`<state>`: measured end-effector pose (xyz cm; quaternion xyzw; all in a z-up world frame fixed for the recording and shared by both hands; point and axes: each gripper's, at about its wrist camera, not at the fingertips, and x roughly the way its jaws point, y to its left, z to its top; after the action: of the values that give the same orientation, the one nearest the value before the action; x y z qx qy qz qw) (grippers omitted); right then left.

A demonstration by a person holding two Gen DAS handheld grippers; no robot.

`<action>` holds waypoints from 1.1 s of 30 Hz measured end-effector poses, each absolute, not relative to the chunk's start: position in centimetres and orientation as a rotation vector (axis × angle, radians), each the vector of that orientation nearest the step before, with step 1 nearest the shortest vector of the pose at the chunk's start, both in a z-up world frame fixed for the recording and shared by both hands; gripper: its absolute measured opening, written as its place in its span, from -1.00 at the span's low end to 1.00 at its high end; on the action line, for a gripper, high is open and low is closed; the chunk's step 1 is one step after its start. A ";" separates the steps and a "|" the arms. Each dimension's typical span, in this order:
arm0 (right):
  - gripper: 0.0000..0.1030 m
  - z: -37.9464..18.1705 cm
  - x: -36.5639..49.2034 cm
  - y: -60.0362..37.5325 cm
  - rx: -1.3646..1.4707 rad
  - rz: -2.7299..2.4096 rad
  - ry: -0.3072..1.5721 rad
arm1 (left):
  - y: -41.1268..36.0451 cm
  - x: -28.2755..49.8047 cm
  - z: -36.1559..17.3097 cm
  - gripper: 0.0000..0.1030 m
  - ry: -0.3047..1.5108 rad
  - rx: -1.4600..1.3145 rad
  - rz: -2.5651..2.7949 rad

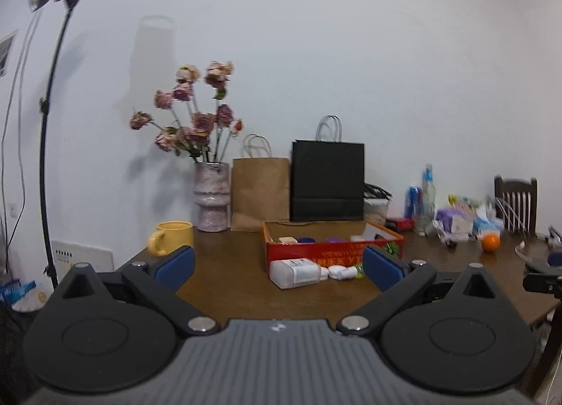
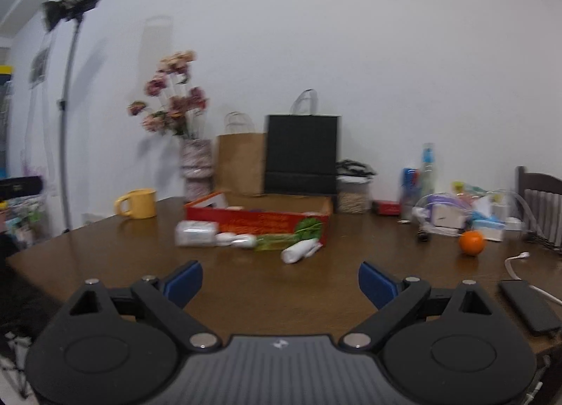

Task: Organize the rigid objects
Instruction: 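Lift both tools out of the box and back toward the table, then grasp the green spray bottle with the left gripper while the right grasps the white spray bottle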

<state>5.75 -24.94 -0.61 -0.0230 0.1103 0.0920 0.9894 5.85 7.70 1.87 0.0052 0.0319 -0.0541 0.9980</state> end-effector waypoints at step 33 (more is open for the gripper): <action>0.63 -3.9 32.2 -26.6 -0.017 0.172 0.451 | -3.6 33.0 -2.4 0.75 0.377 0.138 -0.353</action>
<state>32.25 -26.59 -3.86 -0.0086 0.2235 0.0849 0.9710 33.02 -3.58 -2.40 0.0683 0.1862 -0.1746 0.9645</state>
